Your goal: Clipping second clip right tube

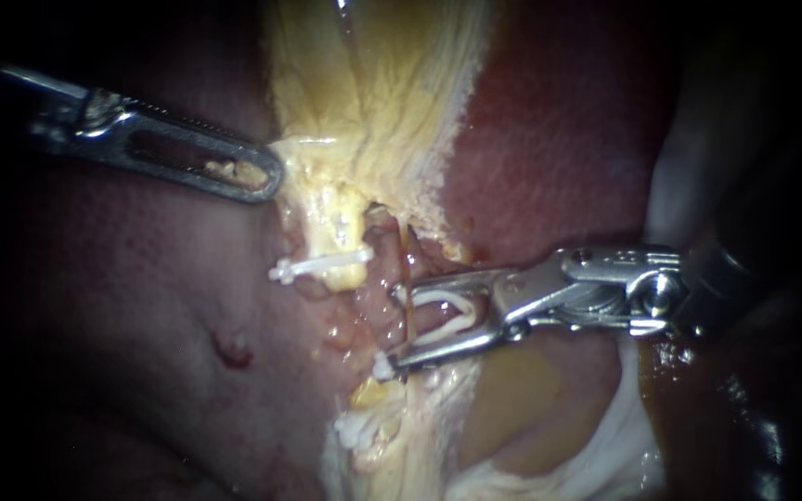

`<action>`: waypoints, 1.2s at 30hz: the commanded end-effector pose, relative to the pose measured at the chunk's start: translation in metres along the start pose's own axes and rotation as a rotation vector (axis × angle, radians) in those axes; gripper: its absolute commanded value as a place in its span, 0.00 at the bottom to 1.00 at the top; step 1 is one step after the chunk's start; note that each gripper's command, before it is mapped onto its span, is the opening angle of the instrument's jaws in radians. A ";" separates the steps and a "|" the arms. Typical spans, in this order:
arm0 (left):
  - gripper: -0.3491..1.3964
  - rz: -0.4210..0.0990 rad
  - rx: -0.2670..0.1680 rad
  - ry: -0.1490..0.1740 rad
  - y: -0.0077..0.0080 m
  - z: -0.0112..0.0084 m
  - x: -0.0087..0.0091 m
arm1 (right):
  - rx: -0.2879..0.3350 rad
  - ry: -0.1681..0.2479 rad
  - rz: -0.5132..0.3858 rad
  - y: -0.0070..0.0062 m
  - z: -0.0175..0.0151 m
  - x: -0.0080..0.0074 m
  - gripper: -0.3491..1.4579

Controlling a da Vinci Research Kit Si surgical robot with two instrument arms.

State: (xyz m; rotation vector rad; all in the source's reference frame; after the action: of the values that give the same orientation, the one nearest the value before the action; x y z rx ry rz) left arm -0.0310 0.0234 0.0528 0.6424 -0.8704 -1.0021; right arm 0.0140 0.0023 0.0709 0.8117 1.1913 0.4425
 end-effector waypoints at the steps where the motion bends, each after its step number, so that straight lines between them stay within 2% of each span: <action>1: 0.00 -0.001 -0.001 0.000 0.0000 0.0000 0.0000 | 0.006 0.000 0.003 0.0000 0.0000 0.0000 0.46; 9: 0.00 0.000 0.000 0.000 0.0002 0.0002 0.0000 | 0.048 0.008 0.013 0.0000 0.0004 0.0002 0.46; 13: 0.00 0.000 0.000 0.000 0.0002 0.0002 0.0000 | 0.055 0.031 0.017 -0.0003 0.0004 0.0003 0.46; 18: 0.00 0.000 0.000 0.000 0.0002 0.0002 0.0000 | 0.097 0.048 0.029 -0.0013 0.0006 0.0005 0.46; 25: 0.00 0.001 0.000 0.000 0.0004 0.0001 0.0000 | 0.172 0.077 0.043 -0.0033 0.0011 0.0013 0.46; 28: 0.00 0.001 0.000 0.000 0.0004 0.0002 0.0000 | 0.196 0.074 0.044 -0.0038 0.0013 0.0014 0.46; 36: 0.00 0.001 0.000 0.000 0.0005 0.0002 0.0000 | 0.197 0.073 0.048 -0.0039 0.0013 0.0015 0.45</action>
State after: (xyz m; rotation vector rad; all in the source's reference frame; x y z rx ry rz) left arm -0.0309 0.0236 0.0533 0.6424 -0.8702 -1.0011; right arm 0.0153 0.0004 0.0672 1.0023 1.3001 0.4017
